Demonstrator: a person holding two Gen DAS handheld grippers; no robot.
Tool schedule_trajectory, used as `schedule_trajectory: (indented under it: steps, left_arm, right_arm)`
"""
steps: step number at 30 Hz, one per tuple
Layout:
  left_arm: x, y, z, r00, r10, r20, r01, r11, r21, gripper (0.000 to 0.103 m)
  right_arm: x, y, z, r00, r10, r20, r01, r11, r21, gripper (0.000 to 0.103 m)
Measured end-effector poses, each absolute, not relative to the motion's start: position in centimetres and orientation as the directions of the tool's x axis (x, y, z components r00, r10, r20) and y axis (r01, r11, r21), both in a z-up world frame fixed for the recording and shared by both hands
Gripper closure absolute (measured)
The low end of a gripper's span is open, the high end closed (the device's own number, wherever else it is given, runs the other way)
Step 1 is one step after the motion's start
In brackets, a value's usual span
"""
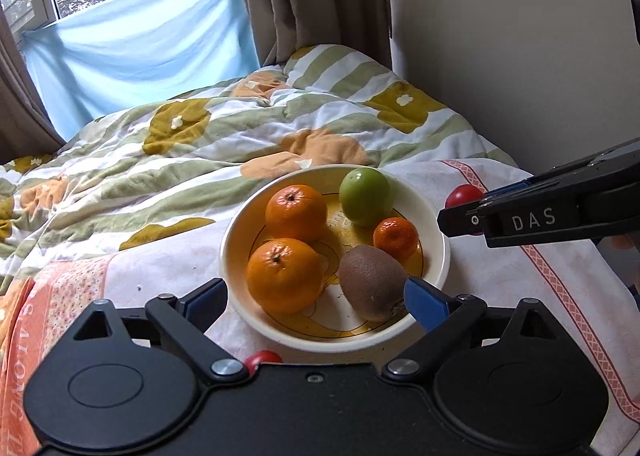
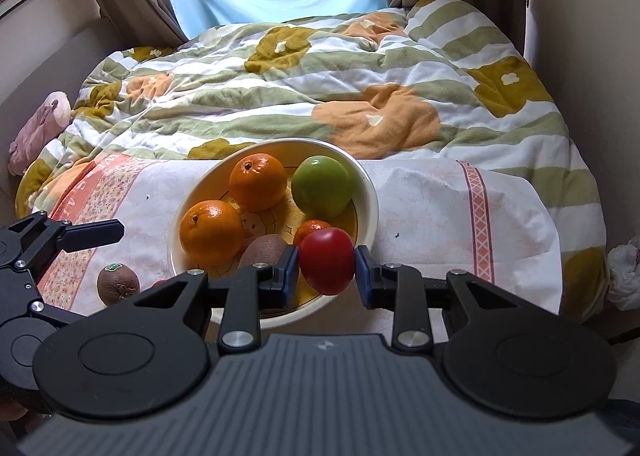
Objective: Organize fruits
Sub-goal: 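Lower the kiwi into the bowl with the left gripper while the right drops the tomato in, then lift both open grippers away from the bowl toward the remaining fruits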
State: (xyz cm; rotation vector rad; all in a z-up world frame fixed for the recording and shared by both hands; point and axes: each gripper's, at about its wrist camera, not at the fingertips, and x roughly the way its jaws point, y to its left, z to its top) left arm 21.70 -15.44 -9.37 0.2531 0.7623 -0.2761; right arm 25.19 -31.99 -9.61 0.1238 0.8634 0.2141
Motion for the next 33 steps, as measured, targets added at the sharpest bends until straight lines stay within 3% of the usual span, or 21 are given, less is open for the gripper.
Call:
schedule_trajectory:
  steps: [16,18,20,21,33]
  left_arm:
    - [19.5,-11.7,-8.1,0.716,-0.081,-0.693,0.213,0.971,0.107,0.006]
    - [19.4,-11.5,-8.1,0.717,-0.080,-0.693,0.207,0.973,0.103,0.006]
    - [19.2,-11.4,-8.1,0.717,-0.080,-0.693,0.203,0.974,0.098,0.006]
    - [19.1,-11.2,-8.1,0.716,-0.079,-0.694,0.200,0.975,0.095,0.006]
    - [17.9,-11.0,-7.3,0.731,-0.081,-0.677,0.192,0.977,0.090,0.006]
  right_arm:
    - [26.3,-30.4,-11.7,0.614,0.273,-0.741,-0.198,0.962,0.190,0.057]
    - [26.0,-30.2,-11.8,0.623,0.270,-0.734,-0.203,0.962,0.182,0.041]
    - [25.8,-30.0,-11.8,0.620,0.279,-0.733,-0.209,0.960,0.189,0.006]
    - [25.7,-30.0,-11.7,0.621,0.284,-0.730,-0.209,0.958,0.195,0.001]
    - [24.2,-29.7,-10.2,0.653,0.287,-0.700,-0.217,0.957,0.190,0.000]
